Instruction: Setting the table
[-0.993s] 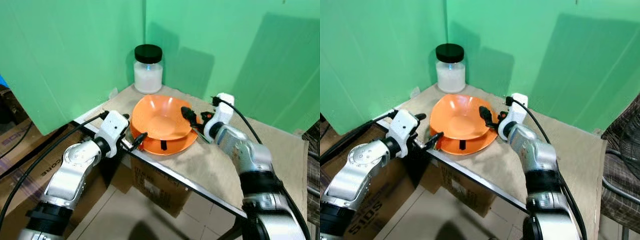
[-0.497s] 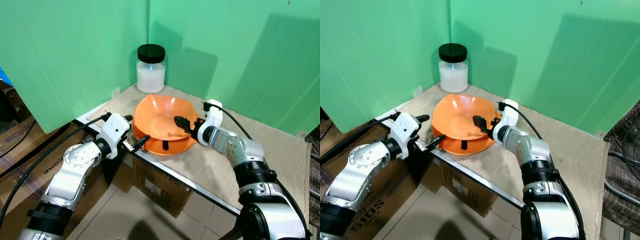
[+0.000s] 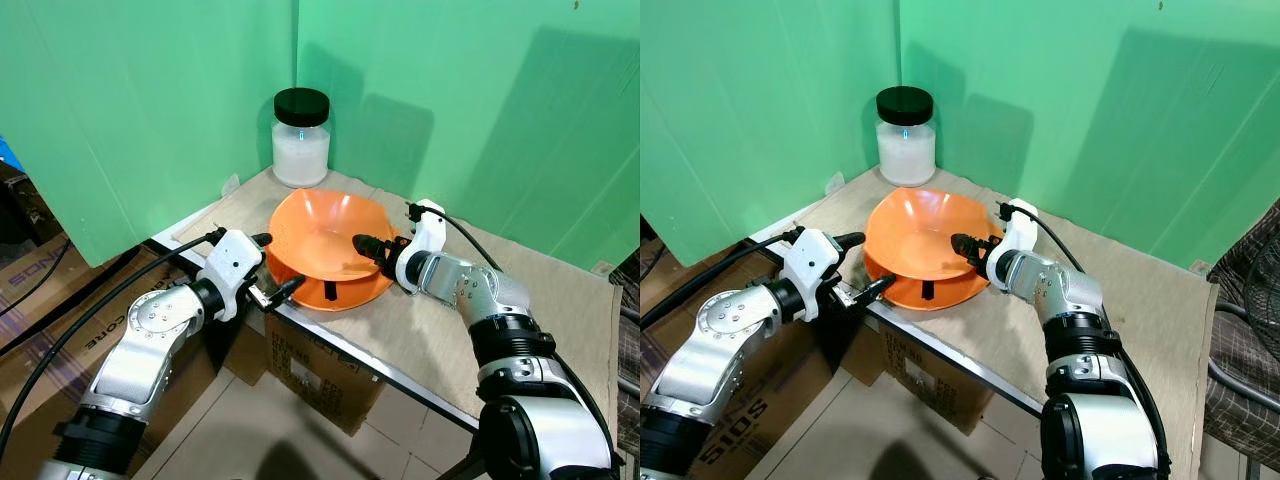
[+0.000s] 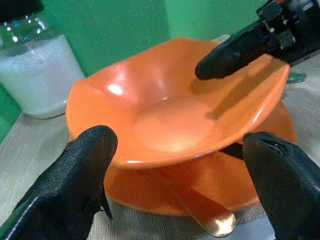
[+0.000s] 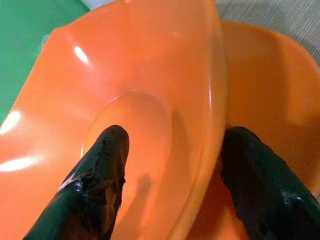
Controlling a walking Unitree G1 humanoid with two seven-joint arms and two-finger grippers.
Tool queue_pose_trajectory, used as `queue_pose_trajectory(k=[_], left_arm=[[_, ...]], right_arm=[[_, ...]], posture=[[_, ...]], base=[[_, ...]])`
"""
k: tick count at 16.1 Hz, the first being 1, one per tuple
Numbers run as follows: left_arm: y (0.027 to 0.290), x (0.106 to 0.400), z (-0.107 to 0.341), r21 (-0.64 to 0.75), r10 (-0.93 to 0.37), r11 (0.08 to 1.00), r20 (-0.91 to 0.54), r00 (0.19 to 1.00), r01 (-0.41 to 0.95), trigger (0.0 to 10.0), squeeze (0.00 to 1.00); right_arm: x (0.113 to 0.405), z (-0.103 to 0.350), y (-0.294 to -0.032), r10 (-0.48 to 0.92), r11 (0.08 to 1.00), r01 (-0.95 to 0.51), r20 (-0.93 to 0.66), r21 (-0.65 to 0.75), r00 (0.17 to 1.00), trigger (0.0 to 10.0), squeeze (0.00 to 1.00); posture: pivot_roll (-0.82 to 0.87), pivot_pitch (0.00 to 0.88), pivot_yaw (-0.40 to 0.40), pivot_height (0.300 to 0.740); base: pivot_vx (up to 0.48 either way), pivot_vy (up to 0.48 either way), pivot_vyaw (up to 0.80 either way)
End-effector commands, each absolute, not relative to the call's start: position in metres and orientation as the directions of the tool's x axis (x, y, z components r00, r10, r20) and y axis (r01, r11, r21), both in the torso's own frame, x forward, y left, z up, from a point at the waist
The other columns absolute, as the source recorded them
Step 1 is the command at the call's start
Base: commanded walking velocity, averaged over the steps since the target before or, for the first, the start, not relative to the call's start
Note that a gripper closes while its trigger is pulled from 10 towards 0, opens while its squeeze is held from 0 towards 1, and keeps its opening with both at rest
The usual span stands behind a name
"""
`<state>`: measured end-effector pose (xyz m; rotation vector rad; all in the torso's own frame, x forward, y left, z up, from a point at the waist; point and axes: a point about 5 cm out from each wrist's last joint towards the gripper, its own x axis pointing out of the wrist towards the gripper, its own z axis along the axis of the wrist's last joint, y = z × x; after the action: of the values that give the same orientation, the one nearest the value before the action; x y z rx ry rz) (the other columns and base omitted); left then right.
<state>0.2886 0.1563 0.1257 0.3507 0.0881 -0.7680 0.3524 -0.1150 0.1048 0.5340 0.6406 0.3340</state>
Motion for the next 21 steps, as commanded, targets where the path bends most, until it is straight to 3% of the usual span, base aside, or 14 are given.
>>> queue_pose_trajectory(k=[1,21], left_arm=[[0.153,0.286,0.126,0.281,-0.685,0.641,-0.21,0.698,0.714,10.0,0.0],[0.156,0.287,0.133,0.298,-0.677,0.655,-0.179,0.714,0.695,10.0,0.0]], right_arm=[[0.353,0.103,-0.116,0.451,0.812,-0.119,-0.485,0.572,0.749,0.0,0.0],[0.358,0.113,-0.12,0.439,0.795,-0.163,-0.367,0.585,0.82,0.0,0.0]], posture=[[0.03,0.0,-0.065,0.74],[0.04,0.0,-0.068,0.74]], base=[[0.0,0.0,0.0],[0.0,0.0,0.0]])
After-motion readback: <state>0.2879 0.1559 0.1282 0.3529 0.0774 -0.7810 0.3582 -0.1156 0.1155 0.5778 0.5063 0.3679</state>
